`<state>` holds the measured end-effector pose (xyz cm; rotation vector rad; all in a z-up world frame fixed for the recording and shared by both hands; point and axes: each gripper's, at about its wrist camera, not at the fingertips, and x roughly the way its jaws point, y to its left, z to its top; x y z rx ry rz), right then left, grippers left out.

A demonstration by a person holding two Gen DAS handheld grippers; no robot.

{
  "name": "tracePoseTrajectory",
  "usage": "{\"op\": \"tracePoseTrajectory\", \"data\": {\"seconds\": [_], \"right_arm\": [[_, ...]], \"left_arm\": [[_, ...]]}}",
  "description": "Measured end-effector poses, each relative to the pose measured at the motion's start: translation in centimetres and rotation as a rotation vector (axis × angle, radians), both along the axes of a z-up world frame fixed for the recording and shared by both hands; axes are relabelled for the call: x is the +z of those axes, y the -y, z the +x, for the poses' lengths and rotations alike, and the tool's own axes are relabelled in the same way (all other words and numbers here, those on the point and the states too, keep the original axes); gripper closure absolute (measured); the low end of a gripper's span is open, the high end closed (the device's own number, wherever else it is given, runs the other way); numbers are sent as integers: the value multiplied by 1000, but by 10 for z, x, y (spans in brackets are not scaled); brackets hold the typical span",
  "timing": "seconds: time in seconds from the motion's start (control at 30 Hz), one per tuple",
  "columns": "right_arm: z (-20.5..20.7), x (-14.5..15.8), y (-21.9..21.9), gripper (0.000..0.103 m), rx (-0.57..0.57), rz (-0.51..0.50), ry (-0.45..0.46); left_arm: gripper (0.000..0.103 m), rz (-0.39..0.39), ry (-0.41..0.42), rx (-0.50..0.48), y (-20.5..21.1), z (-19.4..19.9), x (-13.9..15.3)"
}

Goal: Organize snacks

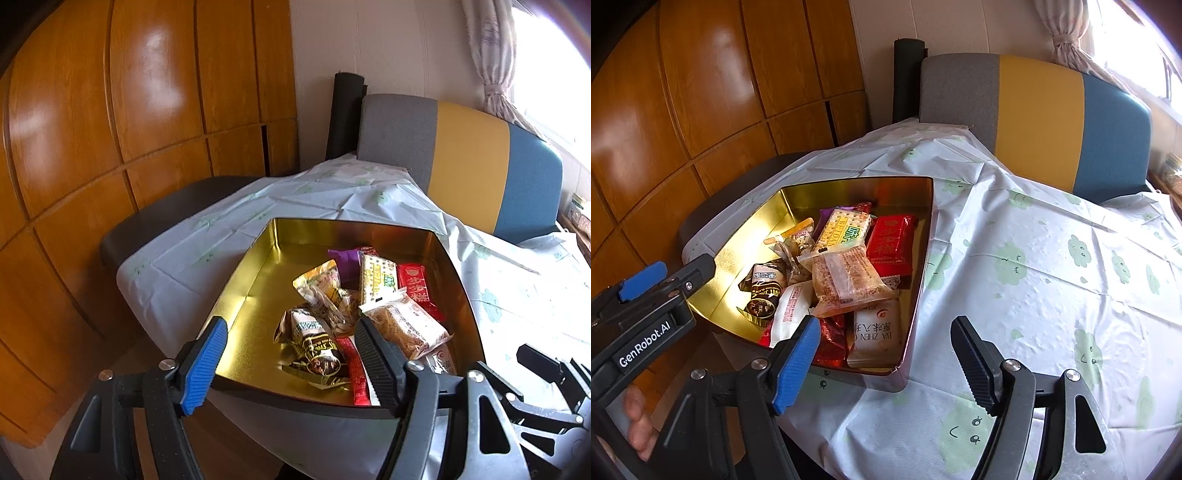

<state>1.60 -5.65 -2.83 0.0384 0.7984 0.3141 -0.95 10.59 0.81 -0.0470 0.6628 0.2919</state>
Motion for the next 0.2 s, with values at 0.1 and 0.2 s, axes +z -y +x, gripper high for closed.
{"op": "tracePoseTrajectory", "data": {"seconds": [0.1, 0.2], "right_arm": [[2, 1, 5, 29, -8, -2, 5], [8, 7, 23, 29, -50, -4, 18]], "left_arm": [[39, 3, 19, -3, 0, -1, 2], [39, -15, 0, -10, -3, 2, 0]]}}
